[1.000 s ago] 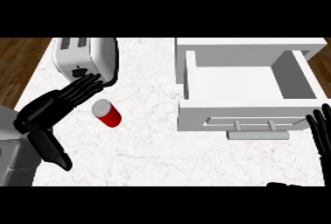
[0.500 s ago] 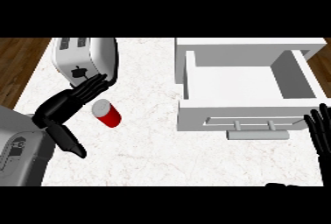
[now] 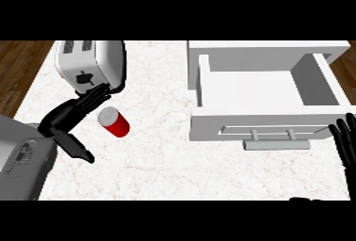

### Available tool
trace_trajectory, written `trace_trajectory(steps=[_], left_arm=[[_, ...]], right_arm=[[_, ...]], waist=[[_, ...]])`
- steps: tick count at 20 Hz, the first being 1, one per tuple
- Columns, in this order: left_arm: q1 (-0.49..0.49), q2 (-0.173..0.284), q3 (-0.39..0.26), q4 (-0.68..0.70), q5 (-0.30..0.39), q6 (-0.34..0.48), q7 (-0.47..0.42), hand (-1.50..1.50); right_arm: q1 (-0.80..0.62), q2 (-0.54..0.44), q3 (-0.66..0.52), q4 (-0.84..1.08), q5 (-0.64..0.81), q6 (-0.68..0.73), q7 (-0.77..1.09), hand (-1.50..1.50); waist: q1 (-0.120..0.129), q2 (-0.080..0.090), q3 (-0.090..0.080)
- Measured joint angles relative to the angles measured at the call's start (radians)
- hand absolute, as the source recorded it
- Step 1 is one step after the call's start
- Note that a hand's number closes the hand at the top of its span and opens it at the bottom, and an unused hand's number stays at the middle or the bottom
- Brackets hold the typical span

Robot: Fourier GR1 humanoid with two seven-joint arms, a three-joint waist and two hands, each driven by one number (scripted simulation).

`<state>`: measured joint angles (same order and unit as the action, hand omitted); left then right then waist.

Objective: Pick up the can, place it into the drawer and close the drawer

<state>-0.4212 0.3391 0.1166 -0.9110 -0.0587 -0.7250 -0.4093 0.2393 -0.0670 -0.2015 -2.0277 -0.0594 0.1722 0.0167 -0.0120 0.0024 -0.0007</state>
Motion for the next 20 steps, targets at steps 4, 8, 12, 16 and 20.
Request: trace_trajectory(steps=[4,8,12,16,20], left_arm=[[-0.028,0.017,-0.010,0.084,-0.042,0.027,-0.053,-1.50],[-0.071,0.035,-0.031,0.231,-0.102,0.073,-0.155,-1.50],[-0.091,0.043,-0.048,0.311,-0.129,0.103,-0.208,-1.50],[-0.114,0.058,-0.061,0.395,-0.154,0.135,-0.269,-1.50],[-0.143,0.056,-0.070,0.469,-0.169,0.160,-0.300,-1.50]], right_arm=[[-0.007,0.000,-0.007,-0.001,0.000,0.005,0.007,-1.50],[0.006,0.021,0.018,-0.008,0.023,0.001,-0.004,-1.50],[0.007,0.022,0.019,-0.024,0.028,0.001,0.009,-1.50],[-0.002,0.021,0.010,-0.022,0.022,0.002,0.005,-1.50],[-0.007,0.024,0.015,-0.037,0.021,0.000,0.023,-1.50]], waist=[[0.000,0.000,0.000],[-0.006,0.002,-0.001],[-0.005,0.002,-0.001],[-0.008,0.003,-0.001],[-0.010,0.004,-0.001]])
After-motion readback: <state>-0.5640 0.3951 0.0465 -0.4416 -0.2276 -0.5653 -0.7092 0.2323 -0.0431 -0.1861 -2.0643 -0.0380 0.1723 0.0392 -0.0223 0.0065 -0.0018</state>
